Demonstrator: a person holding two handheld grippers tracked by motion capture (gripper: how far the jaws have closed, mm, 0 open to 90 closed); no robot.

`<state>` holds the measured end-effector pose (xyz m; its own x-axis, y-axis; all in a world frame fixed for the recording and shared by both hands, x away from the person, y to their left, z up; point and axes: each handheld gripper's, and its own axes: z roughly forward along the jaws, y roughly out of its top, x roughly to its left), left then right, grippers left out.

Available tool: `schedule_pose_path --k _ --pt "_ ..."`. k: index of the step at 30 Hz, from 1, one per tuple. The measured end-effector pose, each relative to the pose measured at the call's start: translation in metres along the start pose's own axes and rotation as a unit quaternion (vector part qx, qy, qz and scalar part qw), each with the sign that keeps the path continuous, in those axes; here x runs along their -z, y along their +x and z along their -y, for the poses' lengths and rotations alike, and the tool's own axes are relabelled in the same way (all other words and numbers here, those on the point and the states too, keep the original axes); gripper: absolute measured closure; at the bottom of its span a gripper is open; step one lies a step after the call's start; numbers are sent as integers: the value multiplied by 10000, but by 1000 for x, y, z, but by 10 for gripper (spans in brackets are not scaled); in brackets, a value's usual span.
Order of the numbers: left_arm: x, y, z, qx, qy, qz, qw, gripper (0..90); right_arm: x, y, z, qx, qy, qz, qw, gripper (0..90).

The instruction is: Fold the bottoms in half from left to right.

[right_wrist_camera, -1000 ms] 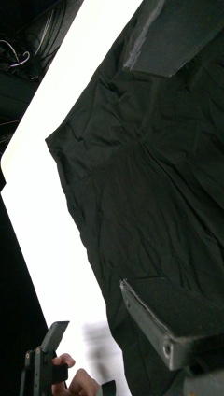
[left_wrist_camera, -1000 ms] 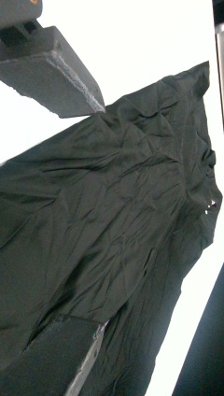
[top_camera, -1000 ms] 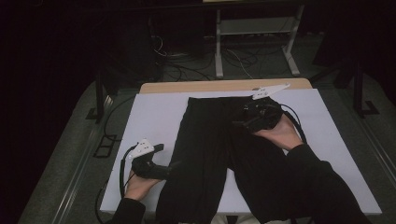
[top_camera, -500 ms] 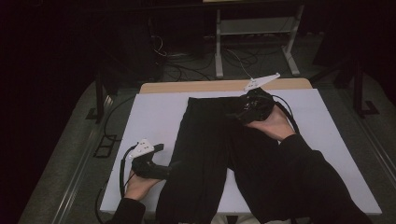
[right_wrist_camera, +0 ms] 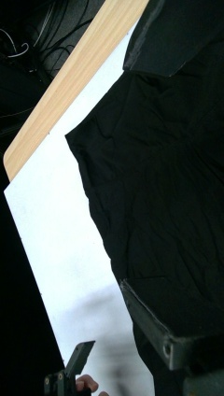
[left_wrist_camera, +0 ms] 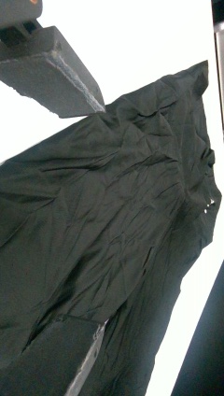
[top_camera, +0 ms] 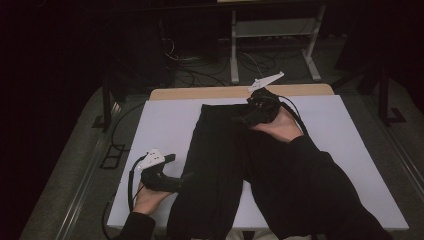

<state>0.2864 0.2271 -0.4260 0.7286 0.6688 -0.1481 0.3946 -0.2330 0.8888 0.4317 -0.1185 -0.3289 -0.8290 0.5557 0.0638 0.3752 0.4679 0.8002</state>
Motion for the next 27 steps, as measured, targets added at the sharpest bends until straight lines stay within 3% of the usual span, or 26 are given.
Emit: schedule_pose_path --k 27 --pt "-1 -1 0 -37 -6 78 10000 0 -38 -14 -24 -65 166 64 9998 0"
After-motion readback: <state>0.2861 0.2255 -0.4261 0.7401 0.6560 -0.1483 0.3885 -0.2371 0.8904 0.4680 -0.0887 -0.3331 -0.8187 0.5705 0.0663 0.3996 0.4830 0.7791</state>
